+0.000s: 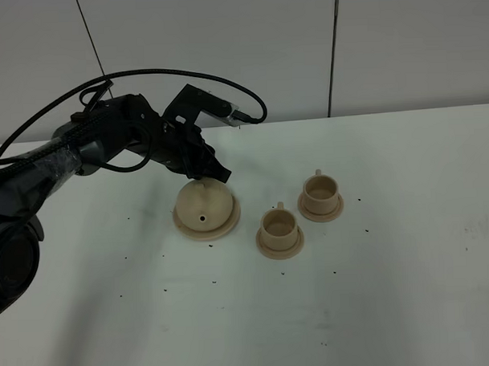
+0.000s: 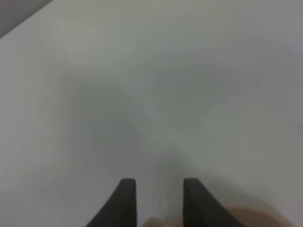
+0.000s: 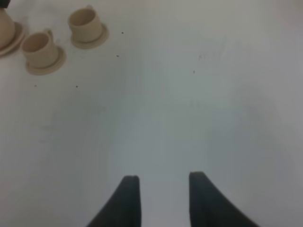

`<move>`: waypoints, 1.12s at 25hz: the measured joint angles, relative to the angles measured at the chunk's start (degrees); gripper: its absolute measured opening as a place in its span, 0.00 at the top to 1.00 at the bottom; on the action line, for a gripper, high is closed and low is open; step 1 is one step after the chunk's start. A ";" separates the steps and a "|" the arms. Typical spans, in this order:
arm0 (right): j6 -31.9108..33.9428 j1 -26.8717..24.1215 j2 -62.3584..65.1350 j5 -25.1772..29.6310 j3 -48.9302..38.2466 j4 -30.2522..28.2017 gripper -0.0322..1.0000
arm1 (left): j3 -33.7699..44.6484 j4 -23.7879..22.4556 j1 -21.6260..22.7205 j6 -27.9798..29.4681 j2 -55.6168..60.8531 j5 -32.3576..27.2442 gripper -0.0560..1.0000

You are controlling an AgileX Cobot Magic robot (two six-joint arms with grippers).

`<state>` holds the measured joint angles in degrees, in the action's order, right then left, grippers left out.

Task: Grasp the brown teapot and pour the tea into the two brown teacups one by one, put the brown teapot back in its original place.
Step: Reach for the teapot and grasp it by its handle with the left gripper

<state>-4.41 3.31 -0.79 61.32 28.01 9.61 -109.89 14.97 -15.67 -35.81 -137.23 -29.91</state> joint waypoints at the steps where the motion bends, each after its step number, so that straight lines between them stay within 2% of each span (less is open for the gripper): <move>1: 0.00 0.00 0.00 0.00 0.00 0.00 0.73 | 0.00 0.00 0.00 0.00 0.00 0.04 0.66; 28: 0.00 0.00 0.00 0.00 0.00 0.00 0.73 | 0.00 -2.62 -0.11 0.12 0.03 -0.65 0.66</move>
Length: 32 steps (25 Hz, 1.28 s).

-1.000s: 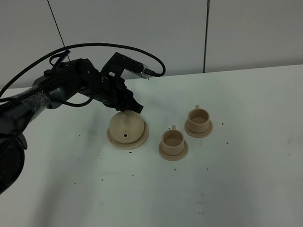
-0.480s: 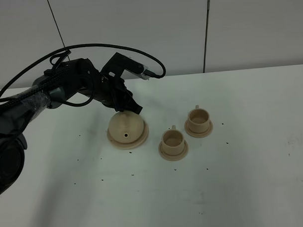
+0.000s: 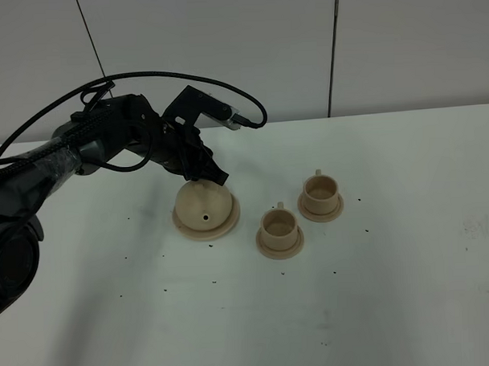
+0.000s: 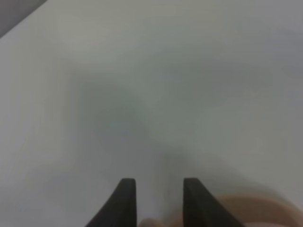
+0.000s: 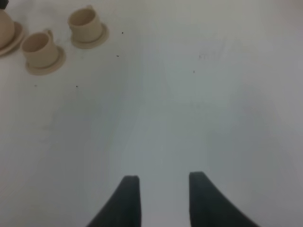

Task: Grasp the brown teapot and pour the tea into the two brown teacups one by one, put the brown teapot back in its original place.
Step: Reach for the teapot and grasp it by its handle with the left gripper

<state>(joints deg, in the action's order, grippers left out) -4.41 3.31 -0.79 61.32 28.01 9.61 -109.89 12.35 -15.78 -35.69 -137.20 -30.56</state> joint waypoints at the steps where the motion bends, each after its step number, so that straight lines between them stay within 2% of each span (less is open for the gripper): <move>1: 0.00 0.00 0.00 0.00 0.00 0.00 0.73 | 0.00 0.00 0.00 0.05 0.00 0.00 0.66; 13: -0.04 0.00 0.00 0.00 0.00 0.00 0.73 | -0.11 -0.06 1.08 1.60 0.11 -1.48 0.66; 22: -0.04 0.00 0.00 0.00 0.00 0.00 0.73 | -0.11 -5.74 1.35 5.47 1.19 -3.41 0.66; 32: -0.04 0.00 0.00 0.00 0.00 0.00 0.73 | -0.11 -6.78 1.42 5.74 3.19 -8.17 0.66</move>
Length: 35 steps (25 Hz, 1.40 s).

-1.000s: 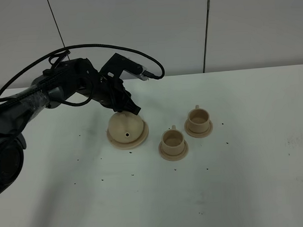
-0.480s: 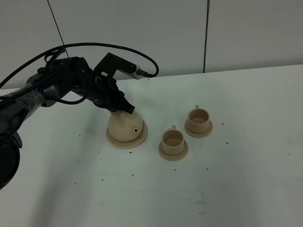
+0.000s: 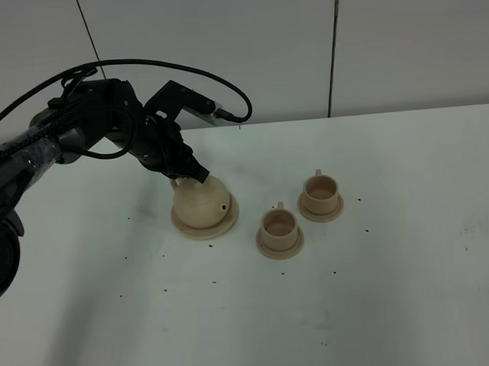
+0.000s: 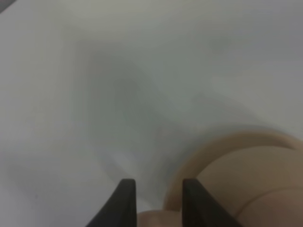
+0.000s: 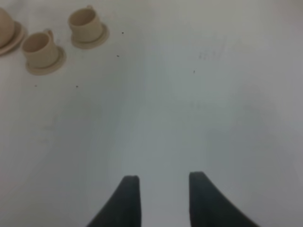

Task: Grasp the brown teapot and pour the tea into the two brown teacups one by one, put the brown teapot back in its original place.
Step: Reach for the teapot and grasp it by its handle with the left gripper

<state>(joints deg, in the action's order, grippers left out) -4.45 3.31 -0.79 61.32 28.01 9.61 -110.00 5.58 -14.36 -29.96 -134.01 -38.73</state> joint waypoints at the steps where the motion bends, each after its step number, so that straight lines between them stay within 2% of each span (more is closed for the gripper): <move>1: 0.00 0.00 0.00 0.00 0.00 0.00 0.73 | 0.00 -0.08 0.00 0.00 0.04 -0.05 0.66; 12: 0.00 0.00 0.00 0.00 0.00 0.12 0.73 | 0.00 -1.13 0.00 1.68 0.04 -0.75 0.66; 22: 0.00 0.00 0.00 0.00 0.00 0.16 0.73 | -0.07 -1.84 0.11 1.81 0.96 -3.29 0.66; 31: 0.00 0.00 0.00 0.00 0.00 0.16 0.73 | -0.02 -1.82 0.11 4.25 2.36 -5.52 0.66; 35: 0.00 0.00 0.00 0.00 0.00 0.16 0.73 | -0.02 -3.15 0.11 4.72 2.36 -5.36 0.66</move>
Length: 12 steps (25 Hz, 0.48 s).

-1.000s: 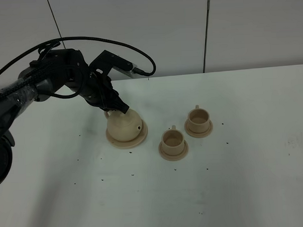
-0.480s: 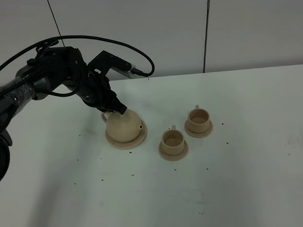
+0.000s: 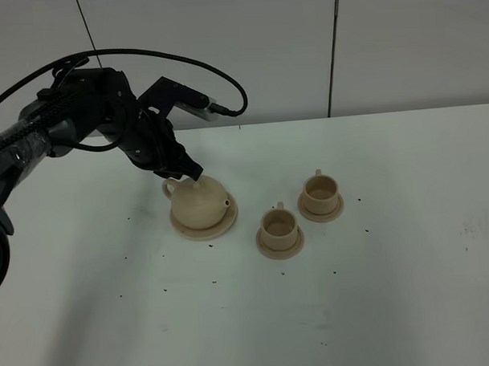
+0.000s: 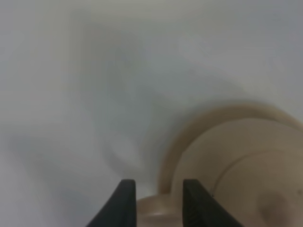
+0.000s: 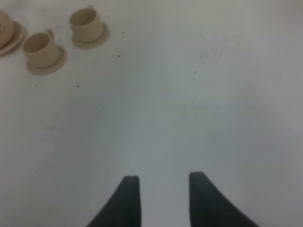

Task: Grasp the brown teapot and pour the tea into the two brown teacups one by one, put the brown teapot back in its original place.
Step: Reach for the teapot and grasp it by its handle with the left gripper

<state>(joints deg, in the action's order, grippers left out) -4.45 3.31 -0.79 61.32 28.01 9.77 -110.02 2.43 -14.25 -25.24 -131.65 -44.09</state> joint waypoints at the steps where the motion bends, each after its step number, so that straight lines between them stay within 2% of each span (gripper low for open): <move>1: 0.00 0.00 0.00 0.00 0.00 0.00 0.73 | 0.00 -0.47 0.00 0.29 0.00 0.12 0.66; 6: 0.00 0.00 0.00 0.00 0.00 0.00 0.73 | 0.00 -3.40 0.00 1.91 0.00 1.32 0.66; 12: 0.00 0.00 0.00 0.00 0.00 0.00 0.73 | 0.00 -4.62 0.00 2.87 0.00 4.69 0.66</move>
<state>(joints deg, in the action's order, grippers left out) -4.45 3.31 -0.79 61.32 28.01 9.77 -110.02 -2.19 -14.25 -22.37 -131.65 -39.40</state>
